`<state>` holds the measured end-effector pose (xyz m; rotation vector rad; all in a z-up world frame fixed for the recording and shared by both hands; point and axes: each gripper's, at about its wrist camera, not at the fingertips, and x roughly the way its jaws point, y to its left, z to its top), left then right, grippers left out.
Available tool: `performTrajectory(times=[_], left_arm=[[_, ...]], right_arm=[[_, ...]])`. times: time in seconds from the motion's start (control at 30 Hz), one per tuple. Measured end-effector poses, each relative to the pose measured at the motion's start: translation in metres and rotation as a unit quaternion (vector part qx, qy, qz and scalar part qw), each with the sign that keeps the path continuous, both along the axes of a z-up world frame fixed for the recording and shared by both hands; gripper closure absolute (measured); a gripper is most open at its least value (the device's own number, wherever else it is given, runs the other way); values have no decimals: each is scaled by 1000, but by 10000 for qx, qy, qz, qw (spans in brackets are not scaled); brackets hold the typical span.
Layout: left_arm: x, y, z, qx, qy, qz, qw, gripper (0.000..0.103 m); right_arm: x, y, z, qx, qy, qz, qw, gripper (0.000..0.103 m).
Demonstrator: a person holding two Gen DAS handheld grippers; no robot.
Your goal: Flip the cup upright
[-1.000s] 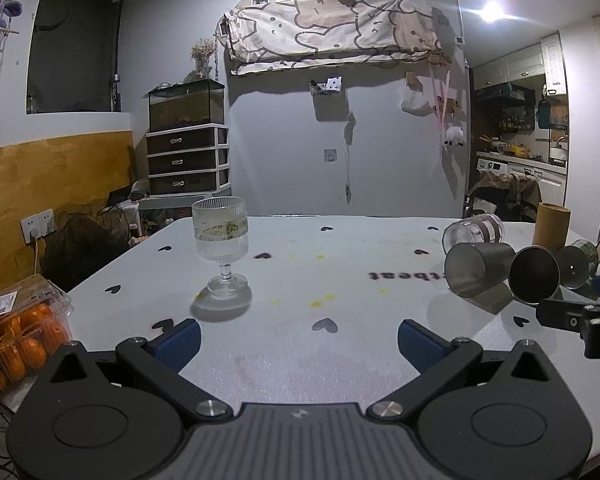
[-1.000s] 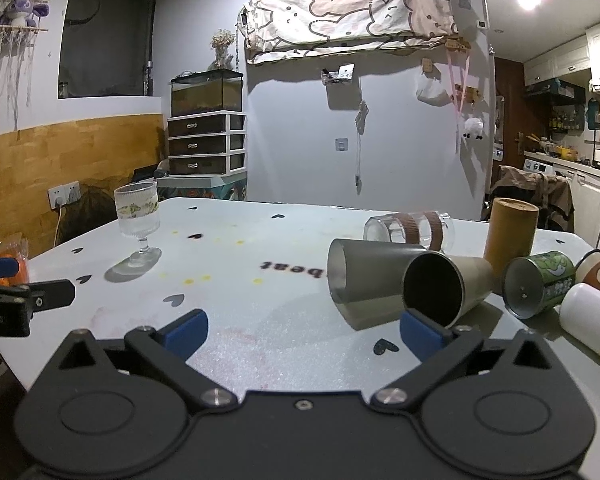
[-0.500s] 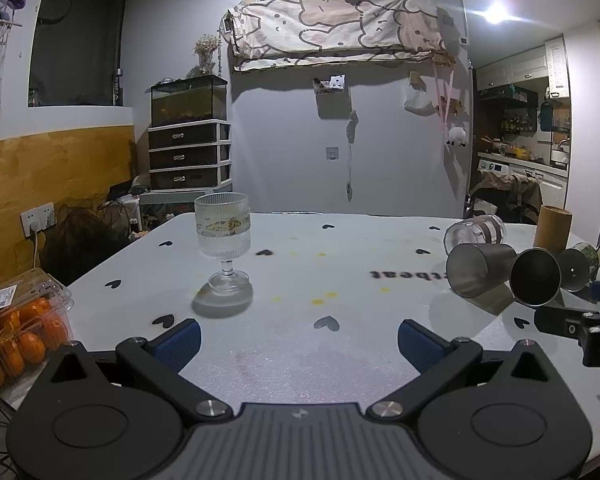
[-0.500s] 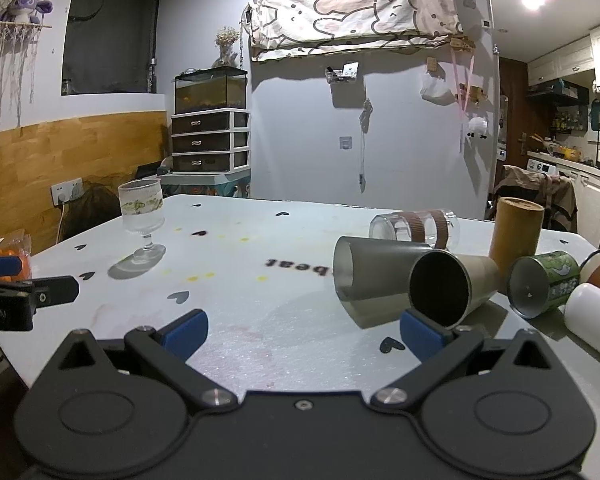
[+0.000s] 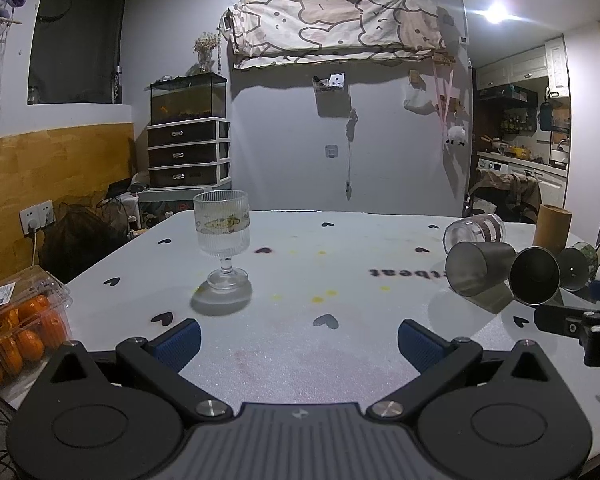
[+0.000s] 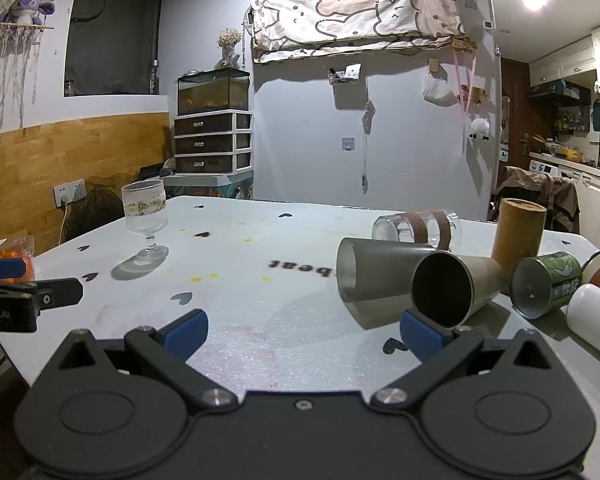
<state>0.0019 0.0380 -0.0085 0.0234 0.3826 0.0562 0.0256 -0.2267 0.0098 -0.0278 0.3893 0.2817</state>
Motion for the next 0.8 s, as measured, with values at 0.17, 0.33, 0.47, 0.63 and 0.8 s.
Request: performTrajectory(times=[0.17, 0.33, 0.47, 0.63, 0.8], left_arm=[[0, 1, -1, -10, -8, -5, 10000, 0], [-1, 0, -2, -4, 6, -9, 10000, 0], [0, 1, -1, -8, -1, -10, 10000, 0], [0, 1, -1, -10, -1, -11, 10000, 0], [0, 0, -2, -7, 2, -17, 10000, 0]], right_arm=[[-1, 2, 1, 6, -3, -4, 10000, 0], [-2, 3, 2, -6, -20, -5, 10000, 0], [-2, 2, 2, -4, -22, -5, 10000, 0], [-2, 2, 2, -3, -23, -3, 10000, 0], [-2, 2, 2, -1, -26, 1, 10000, 0]])
